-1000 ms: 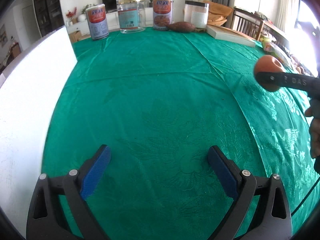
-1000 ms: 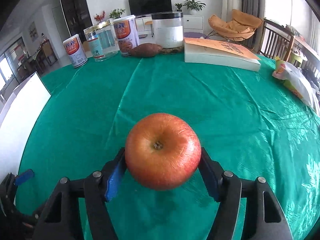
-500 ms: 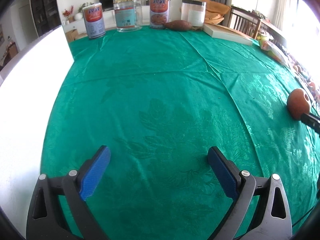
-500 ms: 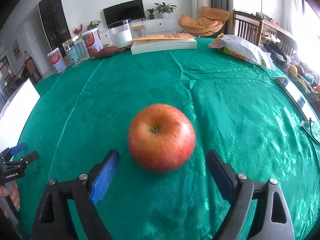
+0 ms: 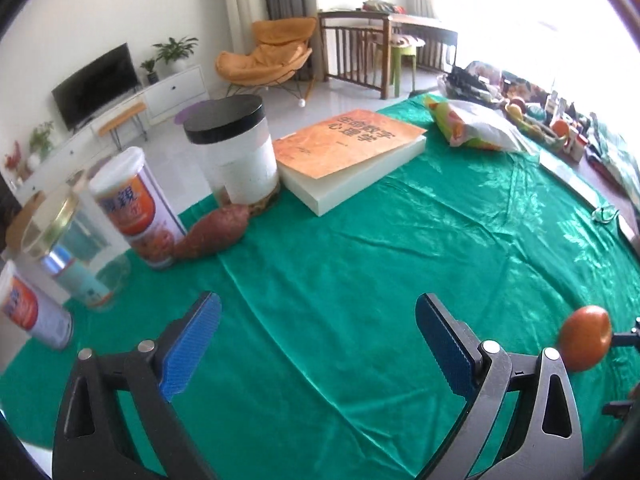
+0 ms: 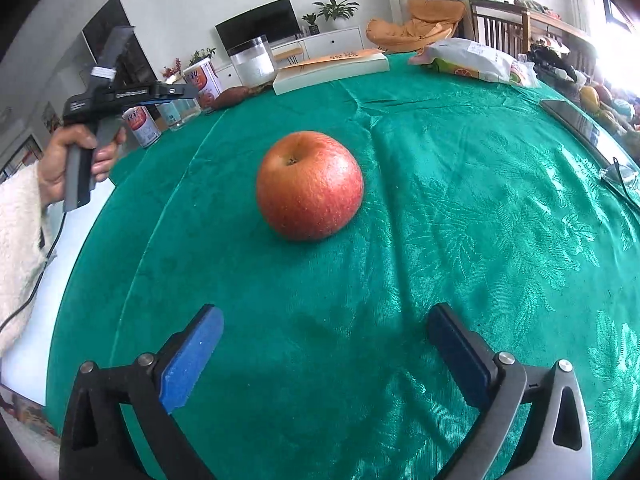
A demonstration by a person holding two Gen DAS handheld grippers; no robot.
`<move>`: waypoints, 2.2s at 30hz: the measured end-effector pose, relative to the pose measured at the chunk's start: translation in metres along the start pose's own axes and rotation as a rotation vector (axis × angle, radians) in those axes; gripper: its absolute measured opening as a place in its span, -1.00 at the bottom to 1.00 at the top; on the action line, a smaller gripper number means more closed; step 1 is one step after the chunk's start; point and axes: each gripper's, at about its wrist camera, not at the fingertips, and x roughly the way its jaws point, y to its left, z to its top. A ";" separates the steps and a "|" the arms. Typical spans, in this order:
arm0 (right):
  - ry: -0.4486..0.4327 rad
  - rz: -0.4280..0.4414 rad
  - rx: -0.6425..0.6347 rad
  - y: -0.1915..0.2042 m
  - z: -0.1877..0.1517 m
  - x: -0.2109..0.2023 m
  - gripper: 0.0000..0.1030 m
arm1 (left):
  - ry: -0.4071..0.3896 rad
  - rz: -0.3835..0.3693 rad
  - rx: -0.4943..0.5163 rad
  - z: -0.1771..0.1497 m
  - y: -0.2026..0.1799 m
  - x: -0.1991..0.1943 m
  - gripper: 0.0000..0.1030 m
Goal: Organize fruits
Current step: 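Lower the red apple onto the table and open the right tool, then move the left tool down to the sweet potato and close on it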
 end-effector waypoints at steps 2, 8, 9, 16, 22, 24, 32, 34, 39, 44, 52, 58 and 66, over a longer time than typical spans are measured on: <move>0.002 -0.015 -0.016 0.003 0.001 0.002 1.00 | 0.002 0.028 -0.016 0.016 0.013 0.023 0.90; 0.037 -0.114 -0.126 0.019 0.001 0.014 1.00 | 0.018 0.073 0.014 0.036 0.028 0.077 0.89; 0.040 -0.117 -0.131 0.019 0.001 0.014 1.00 | 0.022 0.091 0.033 0.036 0.028 0.085 0.89; 0.033 -0.101 -0.115 0.015 0.002 0.012 1.00 | 0.008 0.155 -0.028 0.044 0.049 0.115 0.90; 0.029 -0.099 -0.111 0.015 0.003 0.013 1.00 | 0.235 -0.299 0.066 0.036 0.024 0.061 0.89; 0.024 -0.097 -0.106 0.014 0.003 0.013 1.00 | 0.217 -0.298 0.142 0.031 0.016 0.025 0.90; 0.020 -0.108 -0.108 0.016 0.003 0.014 1.00 | 0.218 -0.114 0.143 0.028 0.018 0.048 0.90; 0.017 -0.099 -0.101 0.015 0.003 0.013 1.00 | 0.241 -0.037 0.213 0.014 0.010 0.067 0.89; 0.016 -0.093 -0.101 0.014 0.003 0.013 1.00 | 0.365 -0.149 0.253 -0.007 0.002 0.080 0.87; 0.015 -0.098 -0.102 0.015 0.003 0.013 1.00 | 0.414 -0.195 0.356 -0.023 -0.009 0.059 0.87; 0.011 -0.094 -0.093 0.014 0.004 0.013 1.00 | 0.397 -0.173 0.248 -0.019 0.008 0.049 0.23; 0.008 -0.092 -0.089 0.014 0.003 0.013 1.00 | 0.531 -0.167 0.235 -0.029 -0.006 0.047 0.16; 0.002 -0.079 -0.078 0.012 0.003 0.012 1.00 | 0.520 -0.050 0.166 -0.027 -0.007 0.057 0.38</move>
